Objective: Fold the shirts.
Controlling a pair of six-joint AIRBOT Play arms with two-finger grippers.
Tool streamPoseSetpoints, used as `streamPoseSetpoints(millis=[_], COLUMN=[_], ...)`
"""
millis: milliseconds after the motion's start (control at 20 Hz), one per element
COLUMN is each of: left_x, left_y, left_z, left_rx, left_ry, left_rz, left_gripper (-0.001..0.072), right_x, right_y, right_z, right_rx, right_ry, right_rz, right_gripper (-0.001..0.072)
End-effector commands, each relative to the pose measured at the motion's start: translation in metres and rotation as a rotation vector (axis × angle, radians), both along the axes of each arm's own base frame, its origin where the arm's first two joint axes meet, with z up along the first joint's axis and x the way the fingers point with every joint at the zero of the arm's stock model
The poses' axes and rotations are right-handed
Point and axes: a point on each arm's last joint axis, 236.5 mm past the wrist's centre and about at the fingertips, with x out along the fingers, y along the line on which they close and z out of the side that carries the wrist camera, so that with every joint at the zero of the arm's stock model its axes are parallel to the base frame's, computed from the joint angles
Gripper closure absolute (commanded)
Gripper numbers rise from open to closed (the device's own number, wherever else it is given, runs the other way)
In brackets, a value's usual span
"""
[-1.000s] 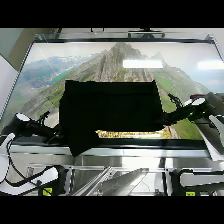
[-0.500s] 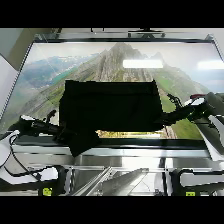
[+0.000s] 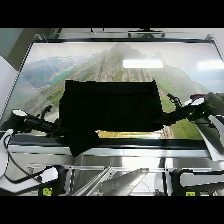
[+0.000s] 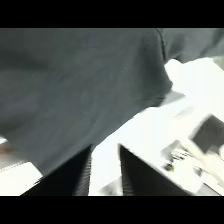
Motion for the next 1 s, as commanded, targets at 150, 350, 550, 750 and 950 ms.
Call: streamPoseSetpoints(millis=[150, 350, 550, 750, 950], left_x=[0.02, -0.015, -0.03, -0.018, -0.006], left_y=[0.048, 0.055, 0.045, 0.015, 0.01], left_z=[0.01, -0.011, -0.04, -0.056, -0.077], left_rx=[0.328, 0.388, 0.334, 0.164, 0.121], left_ry=[-0.239, -0.162, -0.061, -0.021, 0.0], left_rz=[0.049, -0.006, -0.004, 0.04, 0.098], left_gripper=[0.0477, 0.0414, 0.0413, 0.0413, 0.0414], right_x=[0.002, 0.003, 0.008, 0.008, -0.001], right_y=[-0.005, -0.003, 0.003, 0.004, 0.007], right_z=[-0.004, -0.004, 0.001, 0.002, 0.007], right_rx=[-0.026, -0.021, 0.012, 0.017, 0.045], right_ry=[-0.016, -0.027, -0.043, -0.042, -0.017], right_rz=[0.006, 0.009, -0.002, -0.003, 0.022], right_gripper=[0.024, 0.024, 0.024, 0.024, 0.024])
